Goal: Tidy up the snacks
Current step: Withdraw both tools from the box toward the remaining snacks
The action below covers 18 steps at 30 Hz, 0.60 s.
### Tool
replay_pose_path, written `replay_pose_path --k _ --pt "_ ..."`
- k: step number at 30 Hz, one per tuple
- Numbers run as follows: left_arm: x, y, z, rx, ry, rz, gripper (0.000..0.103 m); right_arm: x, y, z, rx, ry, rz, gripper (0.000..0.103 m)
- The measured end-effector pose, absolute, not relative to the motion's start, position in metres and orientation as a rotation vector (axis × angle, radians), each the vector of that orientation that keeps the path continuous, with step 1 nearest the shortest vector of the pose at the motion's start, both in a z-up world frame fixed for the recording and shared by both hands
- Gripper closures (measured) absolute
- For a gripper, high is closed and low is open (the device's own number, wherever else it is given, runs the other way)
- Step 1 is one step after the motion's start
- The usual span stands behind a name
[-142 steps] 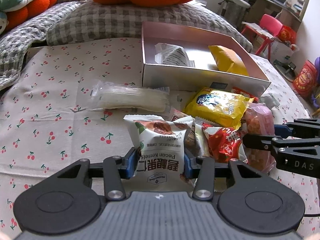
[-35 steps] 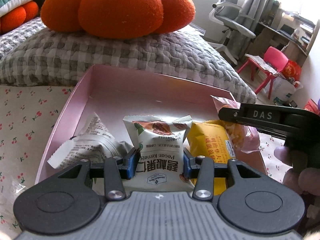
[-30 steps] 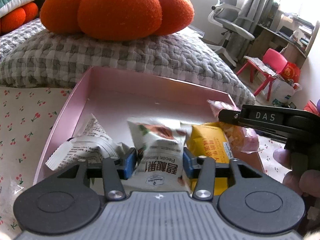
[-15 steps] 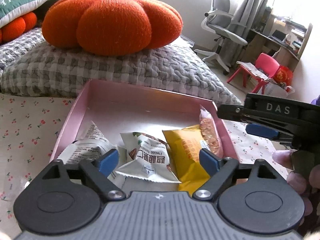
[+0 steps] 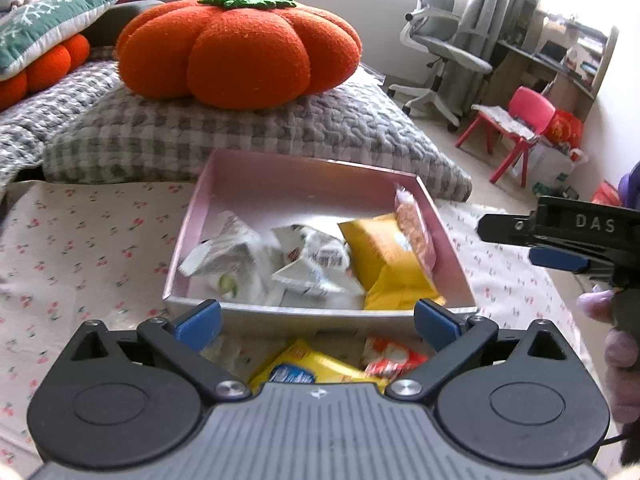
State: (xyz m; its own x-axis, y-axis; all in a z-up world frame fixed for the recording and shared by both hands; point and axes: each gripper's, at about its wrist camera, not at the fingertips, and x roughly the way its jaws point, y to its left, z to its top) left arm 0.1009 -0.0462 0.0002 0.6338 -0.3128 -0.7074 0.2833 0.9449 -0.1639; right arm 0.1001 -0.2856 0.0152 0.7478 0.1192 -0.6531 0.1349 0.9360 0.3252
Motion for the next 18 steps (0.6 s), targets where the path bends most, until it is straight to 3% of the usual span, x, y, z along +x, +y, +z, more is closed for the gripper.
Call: replay_pose_path --k 18 --pt "0.056 -0.015 -0.016 0.026 0.888 -0.310 0.000 0.033 -0.259 0.007 0.219 0.820 0.044 0.009"
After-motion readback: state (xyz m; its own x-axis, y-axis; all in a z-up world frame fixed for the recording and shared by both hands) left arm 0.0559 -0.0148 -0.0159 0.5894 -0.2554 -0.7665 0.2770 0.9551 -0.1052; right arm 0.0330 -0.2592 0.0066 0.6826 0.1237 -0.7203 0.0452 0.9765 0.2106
